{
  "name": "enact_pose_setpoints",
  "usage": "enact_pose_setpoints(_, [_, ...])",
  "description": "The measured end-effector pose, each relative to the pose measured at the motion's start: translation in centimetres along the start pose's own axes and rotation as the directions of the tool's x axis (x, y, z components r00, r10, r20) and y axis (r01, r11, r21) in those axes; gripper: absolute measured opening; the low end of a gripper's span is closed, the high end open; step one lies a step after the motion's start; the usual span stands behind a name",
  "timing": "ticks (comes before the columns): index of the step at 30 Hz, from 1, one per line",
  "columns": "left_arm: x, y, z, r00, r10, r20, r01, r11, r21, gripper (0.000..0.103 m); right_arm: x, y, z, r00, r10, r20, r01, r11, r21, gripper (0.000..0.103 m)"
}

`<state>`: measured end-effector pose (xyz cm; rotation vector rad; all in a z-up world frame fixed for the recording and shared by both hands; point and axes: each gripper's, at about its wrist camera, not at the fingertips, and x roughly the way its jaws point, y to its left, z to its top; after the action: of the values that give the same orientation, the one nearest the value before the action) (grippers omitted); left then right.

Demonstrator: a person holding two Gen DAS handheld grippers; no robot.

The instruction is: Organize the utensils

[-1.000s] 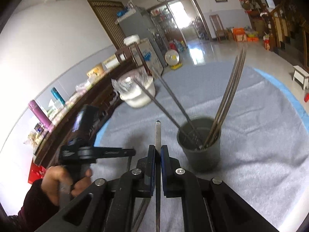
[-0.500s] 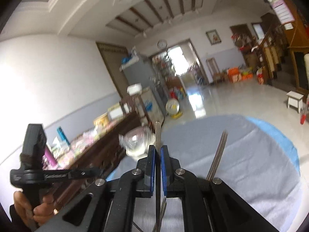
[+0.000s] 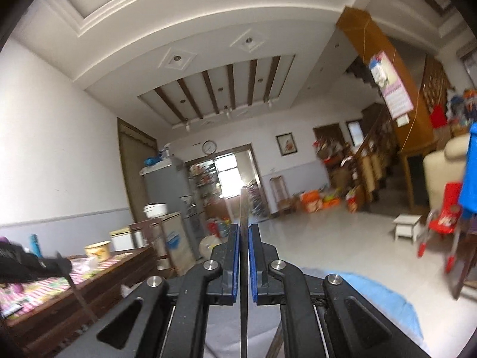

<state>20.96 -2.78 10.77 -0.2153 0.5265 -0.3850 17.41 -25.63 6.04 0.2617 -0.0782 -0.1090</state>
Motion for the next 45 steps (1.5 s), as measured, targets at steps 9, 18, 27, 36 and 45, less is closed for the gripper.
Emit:
enact_pose_setpoints(9, [4.7,-0.4,-2.0,1.0,-0.004,0.0,0.004,1.0,-0.027,0.006,4.1,0.7,-4.3,0.993,-0.027,-0.111,0.02,0.998,-0.062,0.006])
enact_pose_setpoints(18, [7.6,-0.2,-4.8,0.994,-0.009,-0.106,0.008,1.0,-0.011,0.006,4.1,-1.9,-5.9,0.968,0.014,-0.25,-0.015,1.0,-0.003,0.008])
enact_pose_setpoints(27, [5.7,1.0,-6.6,0.991,-0.032,-0.131,0.035,0.999,0.025,0.05,2.5,-5.3,-6.5,0.918,0.112,-0.381,-0.057,0.987,0.153,0.011])
enact_pose_setpoints(36, [5.2,6.4,-9.9,0.974,0.063,-0.218,-0.07,0.997,-0.022,0.055,-0.2,-7.9,-7.1,0.907,0.172,-0.385,-0.071,0.962,0.264,0.04])
enact_pose_setpoints(45, [7.5,11.2,-15.4,0.901,0.169,-0.399,-0.216,0.973,-0.077,0.055,-2.2,-7.0,-9.6,0.86,0.223,-0.459,-0.13,0.966,0.226,0.05])
